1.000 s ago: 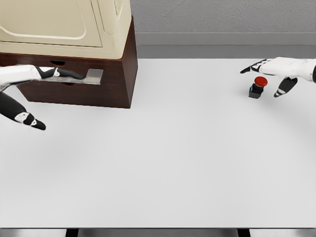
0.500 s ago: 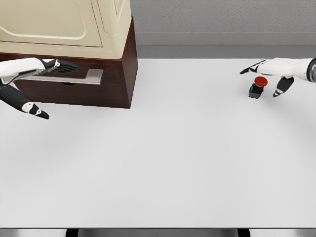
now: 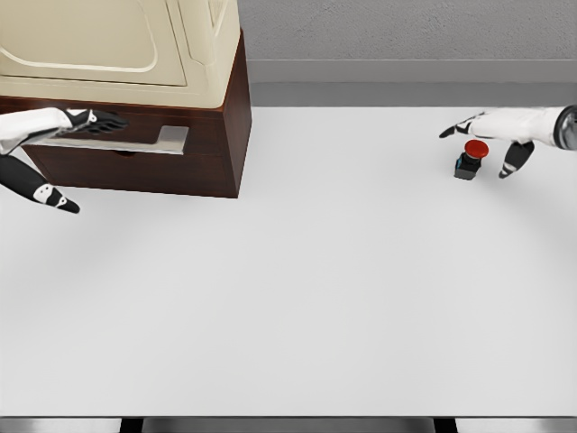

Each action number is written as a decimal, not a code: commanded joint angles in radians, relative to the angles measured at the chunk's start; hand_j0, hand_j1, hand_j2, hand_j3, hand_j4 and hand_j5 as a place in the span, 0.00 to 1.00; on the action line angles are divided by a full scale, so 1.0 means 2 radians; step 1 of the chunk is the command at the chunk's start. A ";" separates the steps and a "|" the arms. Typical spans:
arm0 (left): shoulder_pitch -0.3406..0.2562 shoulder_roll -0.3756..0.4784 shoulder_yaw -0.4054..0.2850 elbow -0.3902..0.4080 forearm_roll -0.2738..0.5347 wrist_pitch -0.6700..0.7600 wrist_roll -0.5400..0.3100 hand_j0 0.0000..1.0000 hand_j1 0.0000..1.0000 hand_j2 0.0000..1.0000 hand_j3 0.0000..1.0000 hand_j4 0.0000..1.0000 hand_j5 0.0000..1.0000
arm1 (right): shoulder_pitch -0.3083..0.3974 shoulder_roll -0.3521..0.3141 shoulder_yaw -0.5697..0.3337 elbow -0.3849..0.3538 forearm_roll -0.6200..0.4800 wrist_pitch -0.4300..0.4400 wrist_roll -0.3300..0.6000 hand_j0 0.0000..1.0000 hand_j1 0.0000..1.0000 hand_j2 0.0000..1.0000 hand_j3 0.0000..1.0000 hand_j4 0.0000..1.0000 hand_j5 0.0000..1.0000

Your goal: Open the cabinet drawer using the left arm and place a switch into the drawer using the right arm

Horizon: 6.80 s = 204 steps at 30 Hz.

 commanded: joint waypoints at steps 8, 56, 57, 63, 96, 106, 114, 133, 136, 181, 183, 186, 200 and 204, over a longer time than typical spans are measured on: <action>0.005 -0.003 -0.001 0.010 -0.016 0.021 0.022 1.00 1.00 1.00 1.00 1.00 1.00 | -0.008 0.009 0.004 0.016 0.005 0.001 0.000 1.00 1.00 1.00 1.00 1.00 1.00; 0.039 0.006 -0.041 0.034 -0.058 0.012 0.030 1.00 1.00 1.00 1.00 1.00 1.00 | -0.015 0.018 0.025 0.016 0.005 0.001 0.000 0.99 0.99 0.99 0.99 0.99 0.99; 0.039 0.011 -0.043 0.033 -0.057 0.011 0.030 1.00 1.00 1.00 1.00 1.00 1.00 | -0.015 0.018 0.025 0.016 0.006 0.001 0.000 0.99 0.99 0.99 0.99 0.99 0.99; 0.039 0.027 -0.056 0.024 -0.055 -0.014 0.024 1.00 1.00 1.00 1.00 1.00 1.00 | -0.015 0.018 0.025 0.016 0.005 0.001 0.000 0.96 0.96 0.96 0.96 0.96 0.96; 0.038 0.093 -0.064 -0.005 -0.039 -0.097 -0.060 1.00 1.00 1.00 1.00 1.00 1.00 | -0.018 0.016 0.025 0.013 0.005 0.001 0.000 0.94 0.94 0.94 0.94 0.94 0.94; 0.039 0.114 -0.083 -0.005 -0.039 -0.137 -0.060 1.00 1.00 1.00 1.00 1.00 1.00 | -0.018 0.016 0.025 0.013 0.005 0.001 0.000 0.94 0.94 0.94 0.94 0.94 0.94; 0.039 0.126 -0.090 -0.005 -0.039 -0.160 -0.060 1.00 1.00 1.00 1.00 1.00 1.00 | -0.018 0.016 0.025 0.012 0.005 0.001 0.000 0.94 0.94 0.94 0.94 0.94 0.94; 0.035 0.140 -0.090 -0.004 -0.010 -0.176 -0.071 1.00 1.00 1.00 1.00 1.00 1.00 | -0.017 0.016 0.027 0.012 0.005 0.001 0.000 0.89 0.89 0.89 0.89 0.89 0.89; 0.032 0.142 -0.088 -0.004 -0.006 -0.176 -0.071 1.00 1.00 1.00 1.00 1.00 1.00 | -0.017 0.016 0.032 0.012 0.005 0.001 0.000 0.89 0.89 0.89 0.89 0.89 0.89; -0.005 0.139 0.091 0.004 0.151 -0.067 -0.077 1.00 1.00 1.00 1.00 1.00 1.00 | -0.018 0.017 0.029 0.012 -0.002 0.001 0.000 0.45 0.45 0.45 0.45 0.45 0.45; -0.005 0.139 0.091 0.004 0.151 -0.067 -0.077 1.00 1.00 1.00 1.00 1.00 1.00 | -0.018 0.017 0.029 0.012 -0.002 0.001 0.000 0.45 0.45 0.45 0.45 0.45 0.45; -0.005 0.139 0.091 0.004 0.151 -0.068 -0.077 1.00 1.00 1.00 1.00 1.00 1.00 | -0.018 0.017 0.031 0.010 0.002 0.001 0.000 1.00 1.00 1.00 1.00 1.00 1.00; -0.005 0.139 0.091 0.004 0.152 -0.069 -0.077 1.00 1.00 1.00 1.00 1.00 1.00 | -0.014 0.009 0.025 0.018 0.004 0.001 0.000 1.00 1.00 1.00 1.00 1.00 1.00; -0.005 0.139 0.091 0.004 0.151 -0.069 -0.077 1.00 1.00 1.00 1.00 1.00 1.00 | -0.014 0.006 0.024 0.026 0.003 0.001 0.000 1.00 1.00 1.00 1.00 1.00 1.00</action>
